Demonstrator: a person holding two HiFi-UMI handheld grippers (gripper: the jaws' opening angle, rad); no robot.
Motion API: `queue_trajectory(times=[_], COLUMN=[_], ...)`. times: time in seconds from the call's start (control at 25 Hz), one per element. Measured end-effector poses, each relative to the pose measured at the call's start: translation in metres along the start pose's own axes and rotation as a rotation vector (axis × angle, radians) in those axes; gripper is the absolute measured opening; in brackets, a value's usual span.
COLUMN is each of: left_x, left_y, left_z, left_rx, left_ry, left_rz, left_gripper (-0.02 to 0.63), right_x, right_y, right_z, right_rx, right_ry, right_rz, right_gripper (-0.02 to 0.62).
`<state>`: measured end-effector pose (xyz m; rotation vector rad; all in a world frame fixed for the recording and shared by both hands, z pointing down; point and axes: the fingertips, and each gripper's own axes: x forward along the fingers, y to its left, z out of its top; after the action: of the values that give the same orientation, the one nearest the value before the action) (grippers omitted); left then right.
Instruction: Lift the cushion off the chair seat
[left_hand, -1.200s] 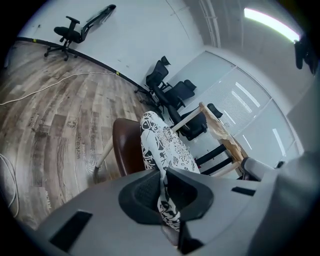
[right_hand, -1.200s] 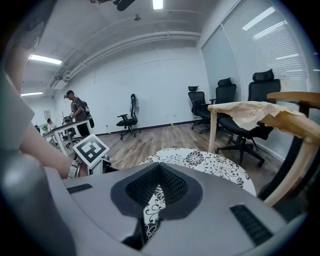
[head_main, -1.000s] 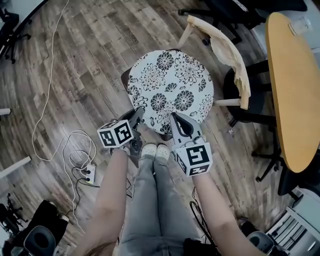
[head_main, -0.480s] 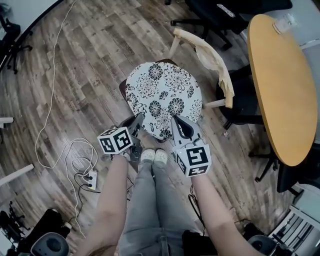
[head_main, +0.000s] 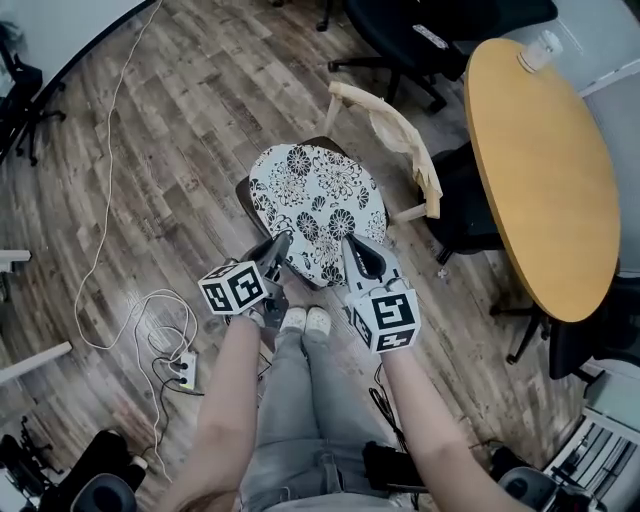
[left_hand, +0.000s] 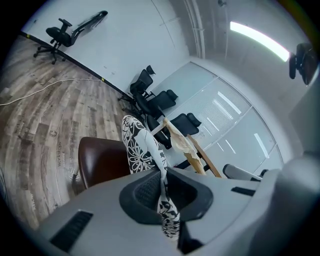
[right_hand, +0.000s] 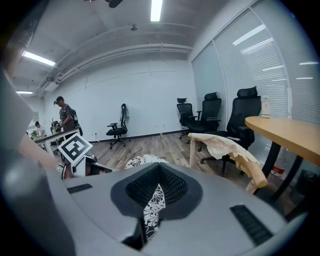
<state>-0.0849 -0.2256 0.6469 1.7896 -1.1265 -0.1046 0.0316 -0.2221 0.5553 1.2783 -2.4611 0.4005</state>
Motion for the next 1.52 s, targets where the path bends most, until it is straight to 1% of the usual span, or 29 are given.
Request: queue_trajectory(times=[0.16, 0.4, 0.56, 0.8, 0.96, 1.16, 1.36, 1.52], left_x=[0.0, 0.005, 0.004, 0.003, 0.002, -0.008, -0.019, -0.03], left_y=[-0.02, -0.051, -0.066, -0.09, -0.108, -0.132, -0.153, -0.165], left_z=[0.008, 0.028, 0.041, 0.063, 0.075, 0.1, 0.115, 0.123], left_rx=[0.017, 0.037, 0.034, 0.056, 0.081, 0.097, 0.121, 0.12], left_ry=[-0.001, -0.016, -0.039, -0.088, -0.095, -0.127, -0.121, -0.125], left_rz=[-0.023, -0.049, -0.068, -0.089, -0.107, -0.145, -0.181, -0.204], left_gripper=[0.015, 0.015, 0.015, 0.015, 0.014, 0.015, 0.015, 0.014], right_x=[-0.01, -0.023, -0.03, -0.038, -0.046, -0.051, -0.056, -0.059], right_y=[-0.003, -0.01, -0.013, -0.016, -0.019, -0.016, -0.008, 0.0], right_z=[0.016, 0.044, 0.059, 0.079, 0.093, 0.109, 0.123, 0.138], right_rx=[0.014, 0.004, -0.007, -0.021, -0.033, -0.042, -0.059, -0.077], right_ry=[-0.012, -0.038, -0.051, -0.064, -0.079, -0.092, -0.088, -0.093], right_rz=[-0.011, -0.018, -0.022, -0.025, -0.025, -0.032, -0.017, -0.009], right_gripper=[0.025, 0.025, 0.025, 0.025, 0.025, 0.025, 0.025, 0.025])
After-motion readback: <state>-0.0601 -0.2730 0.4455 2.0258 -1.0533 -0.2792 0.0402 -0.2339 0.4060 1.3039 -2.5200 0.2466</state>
